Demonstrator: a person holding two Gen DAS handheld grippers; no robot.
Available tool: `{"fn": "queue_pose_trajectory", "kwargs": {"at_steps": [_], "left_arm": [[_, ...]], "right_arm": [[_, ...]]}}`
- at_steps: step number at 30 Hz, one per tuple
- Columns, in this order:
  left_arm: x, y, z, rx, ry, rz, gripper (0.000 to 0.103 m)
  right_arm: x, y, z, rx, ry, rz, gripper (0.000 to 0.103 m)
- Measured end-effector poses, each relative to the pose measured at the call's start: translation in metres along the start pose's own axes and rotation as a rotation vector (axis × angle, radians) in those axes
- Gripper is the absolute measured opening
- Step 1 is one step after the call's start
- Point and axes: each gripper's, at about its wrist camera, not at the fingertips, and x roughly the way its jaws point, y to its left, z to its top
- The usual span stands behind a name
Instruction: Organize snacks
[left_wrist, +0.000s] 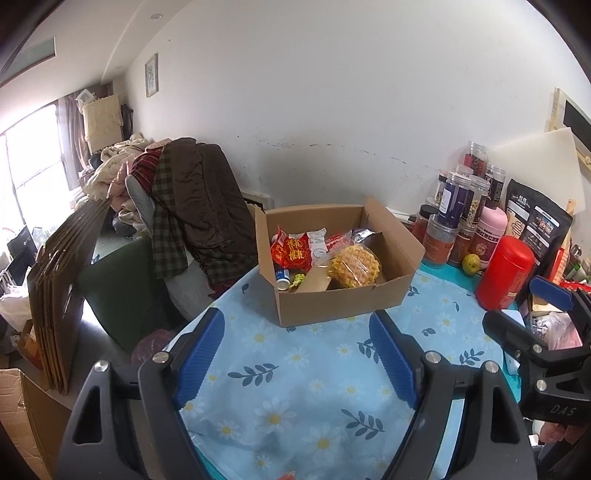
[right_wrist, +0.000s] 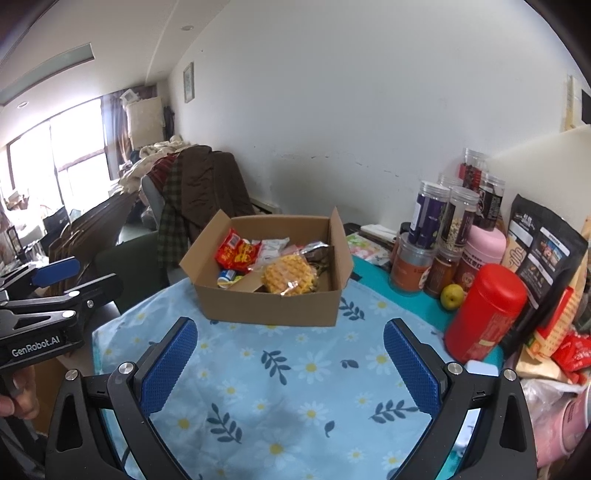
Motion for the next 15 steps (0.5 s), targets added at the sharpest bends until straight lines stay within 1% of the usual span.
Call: {"fn": "queue_pose_trajectory", "kwargs": {"at_steps": [11,15], "left_arm": [[-0.0016,-0.0034,-0.0009,0.016,0.007,-0.008,0.081],[-0.0010,-0.0028,-0.0017,0.014,0.019,-0.022,0.081]], "right_arm": [[-0.0059,-0.0017,-0.0006,0.002,-0.008,-0.016,0.103],[-0.0068,-0.0028,-0.0015,0.001,-0.007,-0.020,0.103]]}}
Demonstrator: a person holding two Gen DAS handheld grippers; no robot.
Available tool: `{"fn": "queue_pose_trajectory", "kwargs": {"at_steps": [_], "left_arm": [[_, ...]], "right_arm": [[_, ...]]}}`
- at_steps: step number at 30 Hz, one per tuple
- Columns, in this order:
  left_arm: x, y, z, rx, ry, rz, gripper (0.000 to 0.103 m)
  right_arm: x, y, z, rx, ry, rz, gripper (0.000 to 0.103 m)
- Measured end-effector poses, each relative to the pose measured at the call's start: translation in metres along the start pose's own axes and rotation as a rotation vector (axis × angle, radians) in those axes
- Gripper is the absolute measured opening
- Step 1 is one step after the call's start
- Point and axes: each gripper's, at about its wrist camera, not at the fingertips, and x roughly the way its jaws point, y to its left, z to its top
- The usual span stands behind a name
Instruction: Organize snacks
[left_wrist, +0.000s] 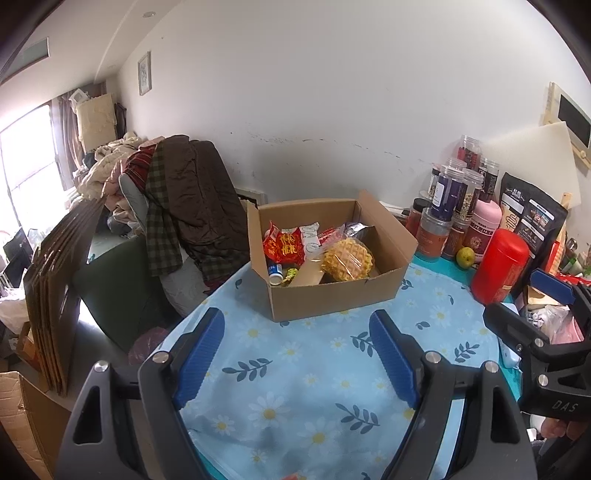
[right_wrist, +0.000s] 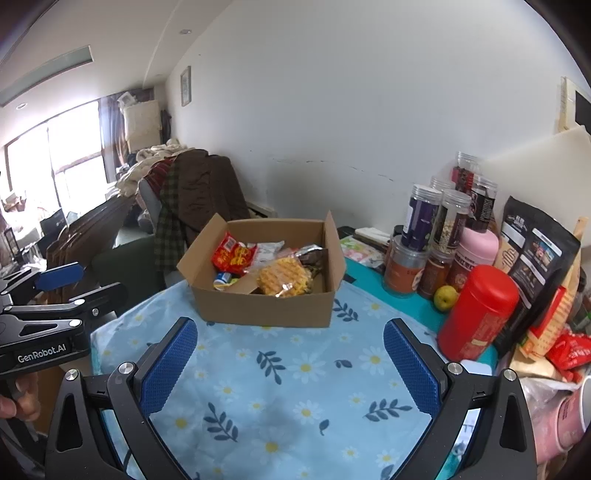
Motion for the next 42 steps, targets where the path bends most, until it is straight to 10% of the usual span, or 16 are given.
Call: {"fn": "queue_pose_trajectory", "kwargs": {"at_steps": [42], "left_arm": [[0.0017,-0.0032,0.0001,0.019,0.013,-0.017,0.081]], "right_arm": [[-0.0016,-0.0060,-0.0035,0.009,0.001,-0.013,0.103]]}}
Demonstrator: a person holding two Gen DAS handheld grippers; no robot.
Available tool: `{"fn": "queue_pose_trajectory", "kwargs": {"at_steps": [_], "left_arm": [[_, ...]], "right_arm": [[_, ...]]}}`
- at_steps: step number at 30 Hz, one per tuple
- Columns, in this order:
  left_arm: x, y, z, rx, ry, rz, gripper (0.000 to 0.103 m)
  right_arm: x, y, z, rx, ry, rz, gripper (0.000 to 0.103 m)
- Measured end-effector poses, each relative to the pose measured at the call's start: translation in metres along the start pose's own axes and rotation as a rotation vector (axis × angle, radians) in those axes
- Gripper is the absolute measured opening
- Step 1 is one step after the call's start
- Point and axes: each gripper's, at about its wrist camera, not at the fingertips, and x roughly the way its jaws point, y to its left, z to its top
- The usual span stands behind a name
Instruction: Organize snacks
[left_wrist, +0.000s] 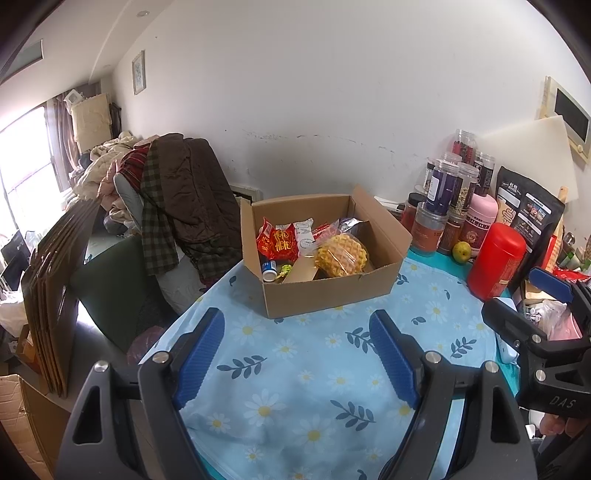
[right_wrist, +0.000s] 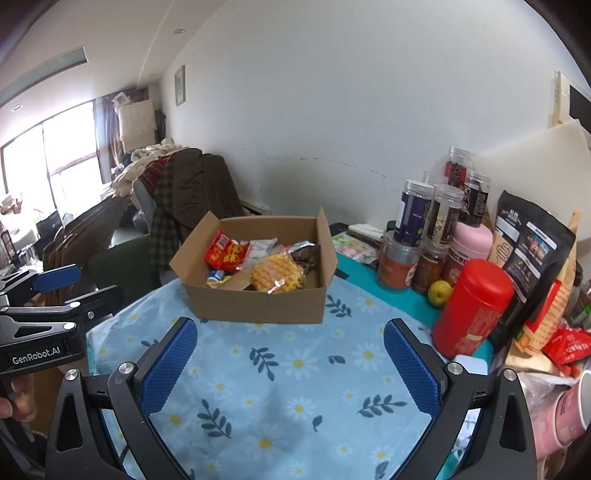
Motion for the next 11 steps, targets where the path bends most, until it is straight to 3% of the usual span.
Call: {"fn": "queue_pose_trajectory", "kwargs": {"at_steps": [11], "left_arm": [[0.0077,0.0022,-0.0032,0.013,0.002,0.008,0.081]], "right_arm": [[0.0039,-0.0006,-0.0046,0.014,0.013,-0.005,0.103]]}}
